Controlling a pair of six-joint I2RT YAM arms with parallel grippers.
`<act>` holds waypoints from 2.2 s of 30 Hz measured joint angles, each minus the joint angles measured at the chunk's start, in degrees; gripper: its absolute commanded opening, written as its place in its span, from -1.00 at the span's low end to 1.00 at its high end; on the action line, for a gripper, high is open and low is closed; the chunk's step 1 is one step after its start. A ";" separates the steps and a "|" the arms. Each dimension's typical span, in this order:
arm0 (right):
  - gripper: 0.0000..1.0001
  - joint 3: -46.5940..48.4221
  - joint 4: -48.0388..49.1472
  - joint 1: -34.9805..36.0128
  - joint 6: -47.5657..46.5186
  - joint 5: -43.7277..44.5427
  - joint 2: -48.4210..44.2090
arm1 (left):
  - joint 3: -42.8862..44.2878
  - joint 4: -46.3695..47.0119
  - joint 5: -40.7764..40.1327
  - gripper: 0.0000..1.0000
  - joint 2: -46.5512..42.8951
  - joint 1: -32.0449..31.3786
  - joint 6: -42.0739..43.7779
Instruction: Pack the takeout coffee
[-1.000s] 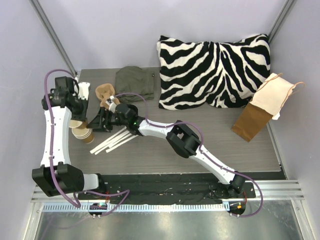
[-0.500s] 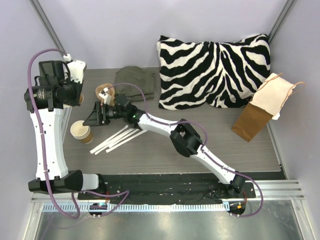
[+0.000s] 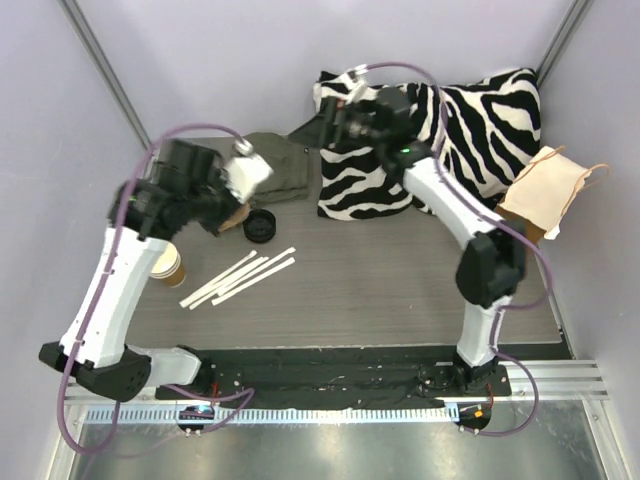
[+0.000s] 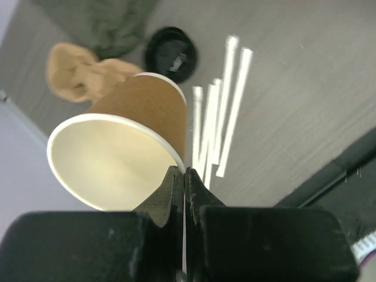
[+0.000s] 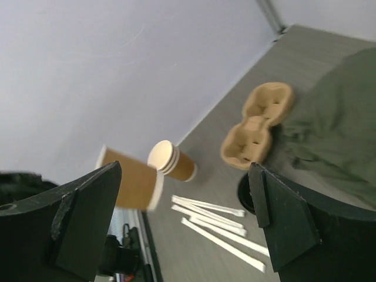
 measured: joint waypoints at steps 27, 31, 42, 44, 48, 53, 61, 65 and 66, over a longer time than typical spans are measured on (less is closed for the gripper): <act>0.99 -21.22 -34.97 -14.36 -33.88 18.71 -31.65 | -19.80 25.20 -12.02 -0.94 27.19 -35.43 -2.82; 1.00 -21.53 -35.30 -14.36 -34.27 19.28 -31.65 | -19.80 24.65 -9.66 -0.90 27.19 -35.43 -3.10; 0.99 -21.53 -35.32 -14.36 -34.29 19.34 -31.65 | -19.52 23.80 -7.91 -0.10 27.30 -35.54 -4.44; 0.99 -21.53 -35.32 -14.36 -34.29 19.32 -31.65 | -18.99 22.99 -7.61 0.10 27.30 -35.54 -4.57; 0.99 -21.49 -35.50 -14.36 -34.34 19.32 -31.65 | -14.67 18.91 -5.90 1.00 27.04 -35.06 -5.03; 1.00 -20.68 -36.44 -14.36 -34.73 19.32 -31.65 | -6.73 16.50 1.16 0.99 21.49 -29.33 -7.72; 1.00 -17.33 -36.96 -14.38 -36.85 22.27 -31.69 | -16.52 28.20 1.14 1.00 -1.33 -12.98 -11.67; 1.00 -17.62 -37.70 -14.43 -38.66 18.38 -31.67 | -19.41 25.77 0.87 0.99 -0.61 -12.48 -7.76; 0.99 -17.86 -37.73 -14.45 -38.84 16.98 -31.67 | -18.75 24.92 2.03 0.99 1.11 -10.99 -7.10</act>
